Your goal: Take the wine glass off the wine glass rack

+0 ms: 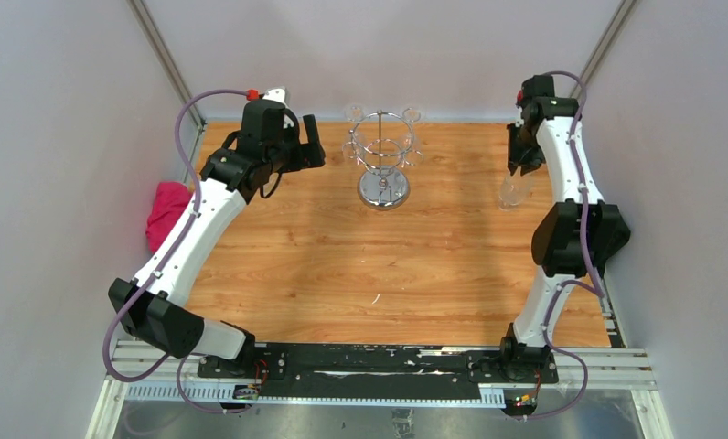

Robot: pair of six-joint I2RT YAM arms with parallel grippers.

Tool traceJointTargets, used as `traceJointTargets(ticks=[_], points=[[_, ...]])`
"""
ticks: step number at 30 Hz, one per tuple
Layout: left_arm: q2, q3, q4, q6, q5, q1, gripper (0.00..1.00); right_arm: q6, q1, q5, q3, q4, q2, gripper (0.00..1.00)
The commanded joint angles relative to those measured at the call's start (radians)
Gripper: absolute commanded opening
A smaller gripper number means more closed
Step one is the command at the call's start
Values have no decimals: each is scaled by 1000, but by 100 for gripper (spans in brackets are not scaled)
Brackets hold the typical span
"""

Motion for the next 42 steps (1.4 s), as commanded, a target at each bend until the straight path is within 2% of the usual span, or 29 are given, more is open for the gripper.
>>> traceJointTargets(ticks=[1, 5, 16, 21, 26, 31, 36, 42], points=[[-2, 1, 19, -8, 11, -7, 95, 19, 16, 19, 40, -58, -81, 31], [-10, -2, 22, -10, 18, -7, 95, 30, 27, -56, 38, -13, -135, 31], [-68, -58, 60, 2, 26, -7, 95, 206, 33, -606, -58, 297, -199, 32], [-83, -74, 70, -6, 46, -7, 95, 363, 34, -876, -118, 534, -177, 32], [-106, -89, 90, -3, 51, -7, 95, 593, 34, -1068, -221, 863, -142, 34], [-122, -103, 102, 1, 53, -7, 95, 808, 34, -1142, -253, 1144, -71, 36], [-124, -108, 102, 1, 50, -8, 95, 832, 67, -1135, -210, 1165, -5, 39], [-119, -105, 103, 2, 44, -7, 95, 797, 108, -1112, -103, 1106, 98, 39]])
